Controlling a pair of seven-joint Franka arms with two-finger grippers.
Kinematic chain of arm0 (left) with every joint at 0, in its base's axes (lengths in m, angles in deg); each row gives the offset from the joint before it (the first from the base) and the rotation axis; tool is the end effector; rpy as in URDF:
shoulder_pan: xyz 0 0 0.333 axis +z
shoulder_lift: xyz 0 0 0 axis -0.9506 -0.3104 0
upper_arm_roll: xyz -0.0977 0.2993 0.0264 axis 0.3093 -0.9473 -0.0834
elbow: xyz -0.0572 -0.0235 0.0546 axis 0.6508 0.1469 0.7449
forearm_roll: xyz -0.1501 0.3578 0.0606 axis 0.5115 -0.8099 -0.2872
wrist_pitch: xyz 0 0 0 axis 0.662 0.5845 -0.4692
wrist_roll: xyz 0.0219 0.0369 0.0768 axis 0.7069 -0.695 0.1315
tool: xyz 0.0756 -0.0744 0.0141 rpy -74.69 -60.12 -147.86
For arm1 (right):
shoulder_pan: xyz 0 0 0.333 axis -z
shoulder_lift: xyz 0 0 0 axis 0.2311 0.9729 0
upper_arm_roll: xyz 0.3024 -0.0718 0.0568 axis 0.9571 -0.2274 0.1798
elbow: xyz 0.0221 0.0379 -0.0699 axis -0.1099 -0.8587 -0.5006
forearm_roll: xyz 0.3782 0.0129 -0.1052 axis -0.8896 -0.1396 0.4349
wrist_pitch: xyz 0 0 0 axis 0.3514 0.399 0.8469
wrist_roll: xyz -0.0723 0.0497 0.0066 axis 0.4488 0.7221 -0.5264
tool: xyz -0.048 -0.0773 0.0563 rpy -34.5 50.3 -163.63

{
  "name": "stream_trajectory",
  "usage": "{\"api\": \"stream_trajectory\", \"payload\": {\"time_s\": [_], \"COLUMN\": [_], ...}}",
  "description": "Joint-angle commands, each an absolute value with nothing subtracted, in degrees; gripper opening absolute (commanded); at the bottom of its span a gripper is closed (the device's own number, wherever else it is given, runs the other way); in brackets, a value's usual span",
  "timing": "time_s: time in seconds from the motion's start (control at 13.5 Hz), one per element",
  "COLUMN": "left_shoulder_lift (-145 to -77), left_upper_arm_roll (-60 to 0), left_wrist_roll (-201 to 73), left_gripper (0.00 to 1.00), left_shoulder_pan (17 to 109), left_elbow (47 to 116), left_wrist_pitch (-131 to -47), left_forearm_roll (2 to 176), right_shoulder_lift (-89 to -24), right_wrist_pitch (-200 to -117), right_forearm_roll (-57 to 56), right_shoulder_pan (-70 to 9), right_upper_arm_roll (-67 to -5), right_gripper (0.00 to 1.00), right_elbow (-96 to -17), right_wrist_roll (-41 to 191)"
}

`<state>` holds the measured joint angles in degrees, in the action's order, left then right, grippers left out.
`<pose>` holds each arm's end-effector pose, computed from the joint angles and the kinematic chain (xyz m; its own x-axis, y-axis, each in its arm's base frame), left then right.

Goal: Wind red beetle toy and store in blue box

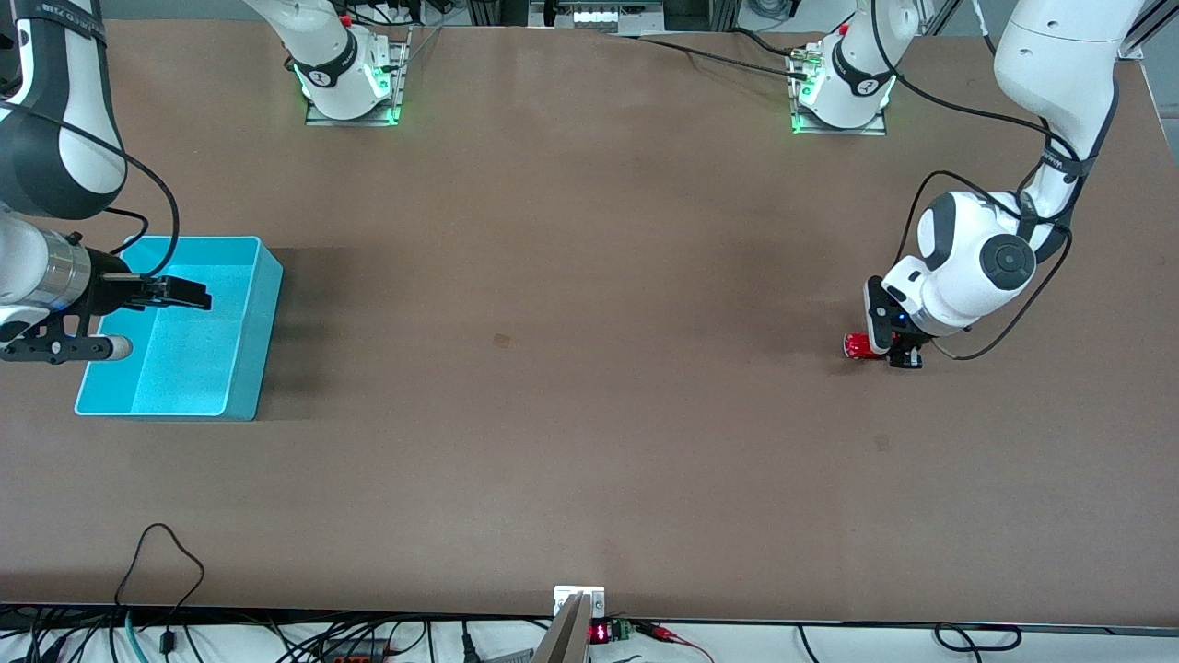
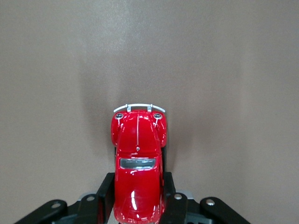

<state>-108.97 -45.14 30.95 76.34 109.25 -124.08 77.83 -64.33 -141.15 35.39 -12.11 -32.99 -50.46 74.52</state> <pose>0.5480 0.0095 0.1856 0.0181 -0.9998 0.0015 -0.9998 -0.0181 -0.0065 0.6209 -0.0358 0.4558 0.9850 0.0157 -0.1718 0.0126 -0.9997 -0.0191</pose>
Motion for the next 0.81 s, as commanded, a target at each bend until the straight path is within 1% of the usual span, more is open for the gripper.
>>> {"api": "stream_trajectory", "payload": {"time_s": [0.0,0.37,0.59,0.74], "left_shoulder_lift": [-108.33,-110.7,-113.51,-113.69], "left_upper_arm_roll": [-44.69,-44.6,-44.51,-44.6], "left_wrist_roll": [32.57,33.8,38.62,40.3], "left_gripper": [0.37,0.37,0.37,0.37], "left_shoulder_pan": [76.93,77.1,80.25,81.84], "left_elbow": [110.01,109.31,107.47,107.2], "left_wrist_pitch": [-124.25,-124.24,-124.16,-123.89], "left_forearm_roll": [76.78,76.78,76.87,76.95], "right_shoulder_lift": [-65.93,-65.76,-65.76,-65.76], "right_wrist_pitch": [-141.64,-141.55,-141.55,-141.63], "right_forearm_roll": [35.23,35.23,35.23,35.23], "right_shoulder_pan": [-11.96,-10.99,-11.08,-11.08], "right_upper_arm_roll": [-32.96,-33.31,-33.31,-33.31], "right_gripper": [1.0,1.0,1.0,1.0], "right_elbow": [-52.08,-52.08,-51.99,-51.99], "right_wrist_roll": [74.87,77.77,77.77,77.68]}}
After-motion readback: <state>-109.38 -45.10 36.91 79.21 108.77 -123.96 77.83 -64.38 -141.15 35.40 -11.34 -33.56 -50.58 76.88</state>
